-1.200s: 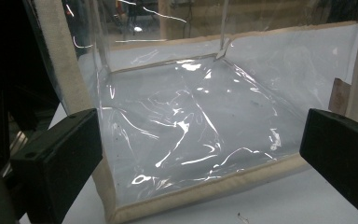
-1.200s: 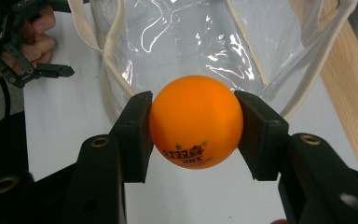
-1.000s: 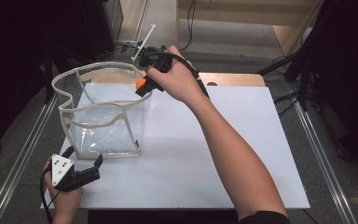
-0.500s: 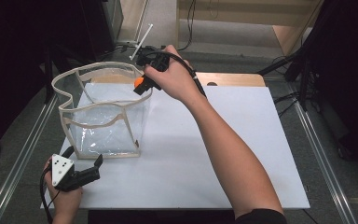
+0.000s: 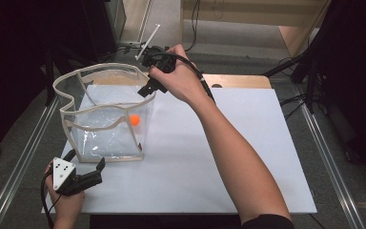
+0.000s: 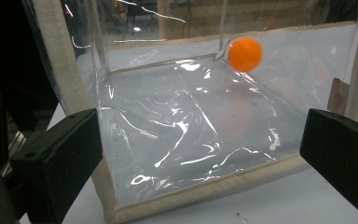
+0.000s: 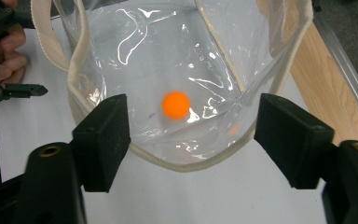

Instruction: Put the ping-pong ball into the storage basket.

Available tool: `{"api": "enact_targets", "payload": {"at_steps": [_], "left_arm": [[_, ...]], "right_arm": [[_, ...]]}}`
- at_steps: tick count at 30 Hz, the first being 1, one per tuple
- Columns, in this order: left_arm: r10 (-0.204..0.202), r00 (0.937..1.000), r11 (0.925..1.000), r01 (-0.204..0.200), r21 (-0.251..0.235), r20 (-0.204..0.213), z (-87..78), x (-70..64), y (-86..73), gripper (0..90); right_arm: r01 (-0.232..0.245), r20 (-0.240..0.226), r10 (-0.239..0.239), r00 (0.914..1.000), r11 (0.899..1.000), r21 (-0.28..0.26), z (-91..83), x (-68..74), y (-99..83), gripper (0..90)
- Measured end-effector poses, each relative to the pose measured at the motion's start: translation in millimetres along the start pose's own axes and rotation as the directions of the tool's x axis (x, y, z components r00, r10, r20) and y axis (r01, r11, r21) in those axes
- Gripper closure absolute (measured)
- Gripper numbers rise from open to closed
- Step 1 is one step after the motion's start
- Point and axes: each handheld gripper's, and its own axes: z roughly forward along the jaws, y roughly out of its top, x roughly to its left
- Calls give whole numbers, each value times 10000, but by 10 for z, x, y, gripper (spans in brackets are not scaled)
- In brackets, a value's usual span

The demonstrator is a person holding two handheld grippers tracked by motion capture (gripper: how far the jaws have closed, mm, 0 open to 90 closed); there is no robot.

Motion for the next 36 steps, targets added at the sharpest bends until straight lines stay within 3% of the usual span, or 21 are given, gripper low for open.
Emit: {"api": "enact_targets", "payload": {"at_steps": [9, 11, 15, 36], "left_arm": [[28, 10000, 10000, -28, 12, -20, 2, -7, 0, 0], [18, 10000, 10000, -17, 14, -20, 2, -6, 0, 0], [52, 10000, 10000, -52, 19, -31, 5, -11, -1, 0], [14, 10000, 10000, -14, -15, -36, 7, -15, -2, 0]], "right_arm": [[-174, 60, 176, 9998, 9996, -242, -67, 26, -190, 67], [-256, 72, 257, 9996, 9994, -226, -77, 32, -236, 0], [-438, 426, 447, 9981, 9988, -226, -95, 47, -329, 0], [-430, 243, 443, 9987, 9978, -505, 29, 146, -727, 0]]}}
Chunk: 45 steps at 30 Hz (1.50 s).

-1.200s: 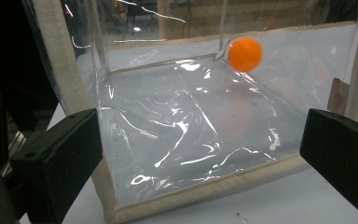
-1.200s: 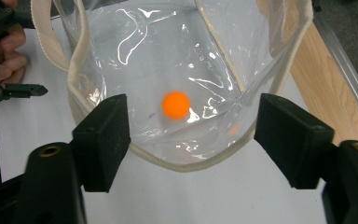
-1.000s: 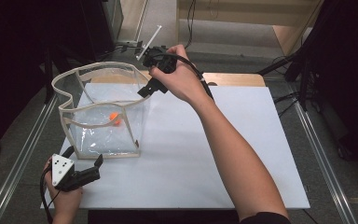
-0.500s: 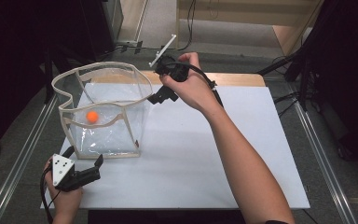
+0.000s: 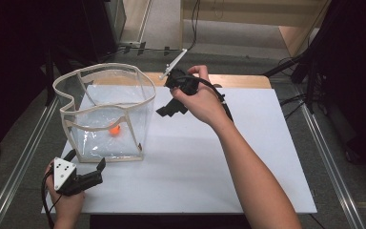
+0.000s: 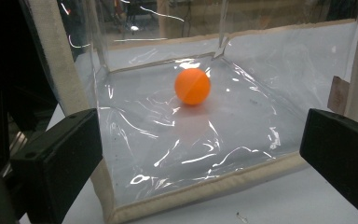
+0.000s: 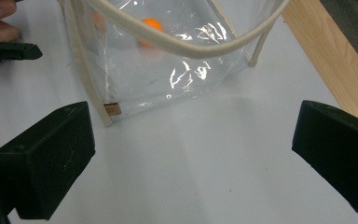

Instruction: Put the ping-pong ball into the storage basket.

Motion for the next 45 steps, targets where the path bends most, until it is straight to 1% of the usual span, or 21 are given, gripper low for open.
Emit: {"api": "enact_targets", "payload": {"at_steps": [2, 3, 8, 9, 11, 12, 13, 14, 15, 16, 17, 19, 20, 22, 30, 31, 34, 35, 41, 45], "left_arm": [[24, 10000, 10000, -24, 12, 6, -1, 1, 0, 0], [13, 10000, 10000, -13, 4, 5, 0, 0, 0, 0], [12, 10000, 10000, -12, 8, 0, 0, 0, 0, 0], [20, 10000, 10000, -20, 14, -1, 0, 0, 0, 0], [41, 10000, 10000, -41, 31, -1, -1, 2, 1, 0], [45, 10000, 10000, -45, 34, 1, -1, 2, 1, 0], [47, 10000, 10000, -47, 36, 2, -2, 2, 1, 0], [39, 10000, 10000, -39, 28, 1, -1, 2, 1, 0], [45, 10000, 10000, -45, 31, 2, -1, 2, 0, 0], [47, 10000, 10000, -47, 33, 2, -1, 2, 0, 0], [48, 10000, 10000, -48, 33, 0, -1, 1, 0, 0], [48, 10000, 10000, -48, 39, -1, -1, 0, 0, 0], [49, 10000, 10000, -49, 38, 0, -2, 1, 1, 0], [40, 10000, 10000, -40, 26, -2, -2, 2, 1, 0], [12, 10000, 10000, -12, 19, -16, -3, 2, -1, 0], [23, 10000, 10000, -23, 31, -16, -3, 2, -1, 0], [29, 10000, 10000, -29, 43, -21, -4, 0, -1, 0], [24, 10000, 10000, -24, 37, -23, -4, 0, -1, 0], [28, 10000, 10000, -28, 40, -31, -4, 0, -2, 0], [37, 10000, 10000, -37, 35, -36, -2, -1, -2, 0]], "right_arm": [[-9, 3, 9, 10000, 10000, 48, 16, 10, -38, 0], [-87, 15, 86, 10000, 10000, 49, 21, 17, -57, 0], [-95, -10, 95, 10000, 9999, -52, 46, 27, -155, 0], [-30, -32, 29, 10000, 9999, -113, 54, 27, -175, 0], [-97, 19, 98, 10000, 9999, -104, 59, 35, -213, 0], [-44, 2, 44, 10000, 9999, -162, 63, 33, -231, 0], [-139, 30, 140, 9999, 9997, -186, 65, 42, -249, 0], [-25, 14, 25, 10000, 9997, -231, 71, 38, -265, 0], [-131, 22, 131, 9999, 9997, -219, 75, 49, -282, 0], [-46, 25, 46, 10000, 9996, -269, 83, 49, -297, 0], [-89, 59, 90, 9999, 9997, -208, 81, 54, -311, 0], [16, 36, -15, 10000, 9994, -352, 92, 55, -338, 0], [-71, 53, 73, 10000, 9995, -308, 89, 63, -349, 0], [-14, 64, 16, 10000, 9992, -394, 96, 64, -372, 0], [-108, 11, 109, 9999, 9981, -608, 131, 87, -478, 0], [-156, 28, 158, 9999, 9984, -550, 133, 93, -494, 0], [-118, 32, 121, 9999, 9978, -650, 144, 99, -551, 0], [-197, 44, 200, 9998, 9976, -657, 144, 103, -573, 0], [-260, 67, 268, 9996, 9949, -976, 148, 88, -714, 0], [-343, 122, 358, 9993, 9937, -1064, 147, 81, -796, 0]]}}
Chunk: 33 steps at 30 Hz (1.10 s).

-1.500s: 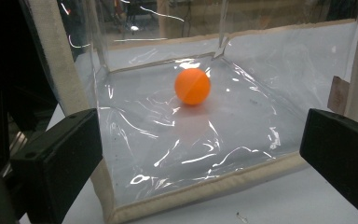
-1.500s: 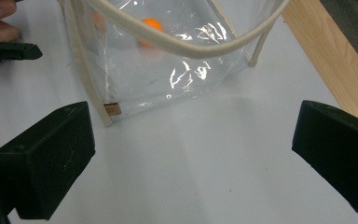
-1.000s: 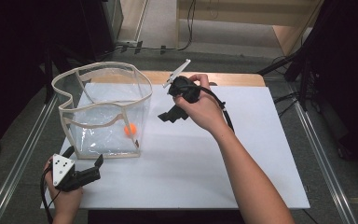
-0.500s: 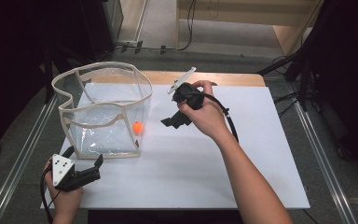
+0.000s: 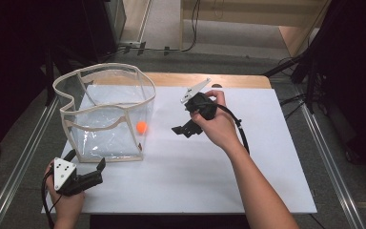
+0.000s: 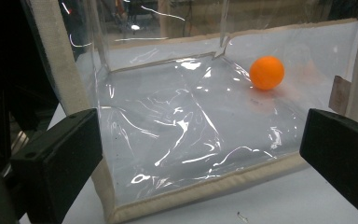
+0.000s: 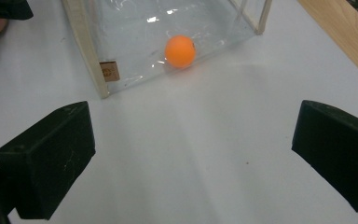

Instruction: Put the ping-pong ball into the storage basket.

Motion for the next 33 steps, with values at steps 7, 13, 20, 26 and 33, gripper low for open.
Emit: {"api": "enact_targets", "payload": {"at_steps": [7, 13, 20, 26, 33], "left_arm": [[7, 10000, 10000, -7, -10, -5, 2, -2, -1, 0], [12, 10000, 10000, -12, -16, -2, 2, -3, -1, 0], [32, 10000, 10000, -32, 12, -4, 1, -2, 0, 0], [37, 10000, 10000, -37, 24, -16, -1, -3, 0, 0], [48, 10000, 10000, -48, 30, -18, -2, -5, 0, 0]], "right_arm": [[-127, 33, 128, 9999, 9996, -235, -20, -4, -124, 0], [-234, 118, 239, 9996, 9990, -381, -35, 2, -231, 0], [-408, 74, 412, 9991, 9977, -544, -21, 3, -370, 0], [-501, 95, 509, 9987, 9963, -694, -26, -4, -472, 0], [-367, 225, 392, 9990, 9941, -1020, -83, 4, -563, 0]]}}
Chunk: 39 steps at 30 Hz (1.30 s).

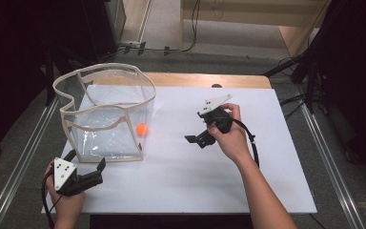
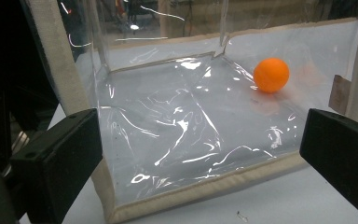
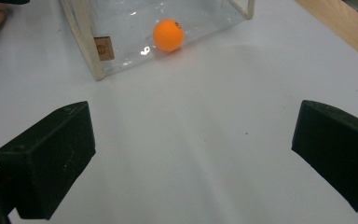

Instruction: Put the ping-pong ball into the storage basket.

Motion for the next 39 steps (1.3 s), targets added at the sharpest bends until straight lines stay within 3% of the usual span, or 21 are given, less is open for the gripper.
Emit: {"api": "enact_targets", "payload": {"at_steps": [39], "left_arm": [[53, 10000, 10000, -53, -2, -29, -2, -4, -1, 0]], "right_arm": [[-1067, 581, 1105, 9922, 9922, -639, -187, -83, -644, 0]]}}
